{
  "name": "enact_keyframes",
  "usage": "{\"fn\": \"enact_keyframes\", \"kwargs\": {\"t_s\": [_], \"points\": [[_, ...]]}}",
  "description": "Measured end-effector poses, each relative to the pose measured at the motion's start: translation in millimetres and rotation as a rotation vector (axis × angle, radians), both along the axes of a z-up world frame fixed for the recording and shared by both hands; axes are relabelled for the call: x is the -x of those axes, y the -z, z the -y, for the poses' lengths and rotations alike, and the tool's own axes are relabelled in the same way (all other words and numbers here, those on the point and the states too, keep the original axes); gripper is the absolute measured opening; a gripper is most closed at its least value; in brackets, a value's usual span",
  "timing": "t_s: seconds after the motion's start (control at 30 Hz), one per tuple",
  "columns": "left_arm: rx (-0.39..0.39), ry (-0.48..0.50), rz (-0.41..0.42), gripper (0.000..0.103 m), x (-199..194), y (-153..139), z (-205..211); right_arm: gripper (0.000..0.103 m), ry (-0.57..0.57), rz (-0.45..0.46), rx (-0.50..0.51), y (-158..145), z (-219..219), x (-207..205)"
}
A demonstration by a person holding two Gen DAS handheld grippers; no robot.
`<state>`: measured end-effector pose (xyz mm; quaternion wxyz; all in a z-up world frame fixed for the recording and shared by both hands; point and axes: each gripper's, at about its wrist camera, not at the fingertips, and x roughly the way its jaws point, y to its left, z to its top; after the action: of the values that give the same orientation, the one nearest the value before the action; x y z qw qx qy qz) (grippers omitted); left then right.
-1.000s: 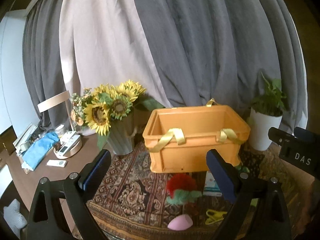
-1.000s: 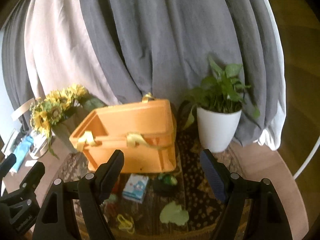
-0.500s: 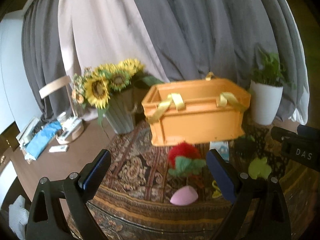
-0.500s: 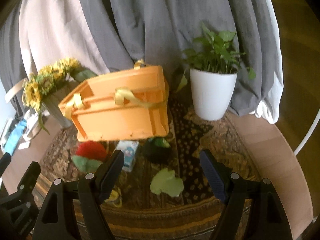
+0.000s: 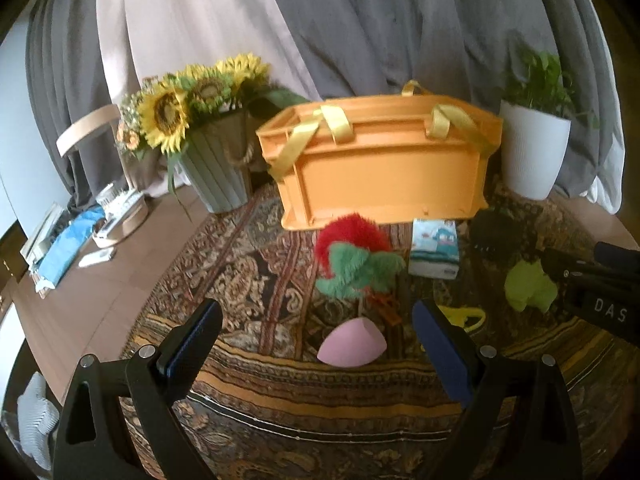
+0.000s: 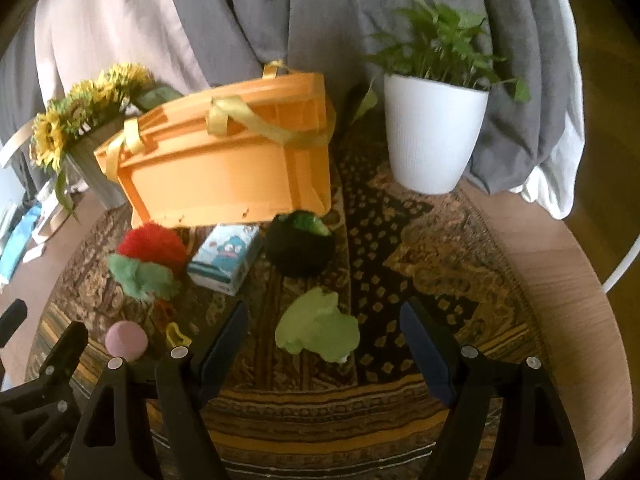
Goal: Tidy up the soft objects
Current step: 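Withdraw both tools from the crate back toward the rug, then grasp the pink sponge with the left tool while the right tool grasps the green frog plush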
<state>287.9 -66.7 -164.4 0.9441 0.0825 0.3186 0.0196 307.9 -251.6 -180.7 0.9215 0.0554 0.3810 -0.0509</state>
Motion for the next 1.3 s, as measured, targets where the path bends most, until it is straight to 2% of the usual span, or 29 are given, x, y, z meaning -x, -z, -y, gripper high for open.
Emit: {"fn": "enact_keyframes", "kwargs": {"t_s": [0.53,0.6,0.73,0.93,1.03,1.13,1.23,1.3], "points": [[0.045,-0.034,-0.107,0.097,-22,42,-3,0.079,-0.035,-0.108,0.010,42,-1,-22],[0.050,-0.035,-0.119,0.091,-25,47,-2,0.079,-0.037,-0.110,0.019,46,-2,-24],[0.064,-0.032,-0.144,0.088,-30,56,-2,0.079,-0.037,-0.111,0.023,51,-2,-27],[0.079,-0.023,-0.162,0.075,-36,63,2,0.079,-0.045,-0.106,0.028,58,-1,-30],[0.088,-0.025,-0.175,0.063,-39,66,2,0.078,-0.049,-0.100,0.037,59,-2,-31],[0.095,-0.023,-0.189,0.055,-41,69,2,0.075,-0.056,-0.096,0.035,60,-3,-29],[0.100,-0.011,-0.196,0.053,-40,71,4,0.067,-0.073,-0.098,0.040,61,-5,-27],[0.099,-0.009,-0.195,0.052,-40,70,4,0.067,-0.074,-0.093,0.050,60,-5,-25]]}}
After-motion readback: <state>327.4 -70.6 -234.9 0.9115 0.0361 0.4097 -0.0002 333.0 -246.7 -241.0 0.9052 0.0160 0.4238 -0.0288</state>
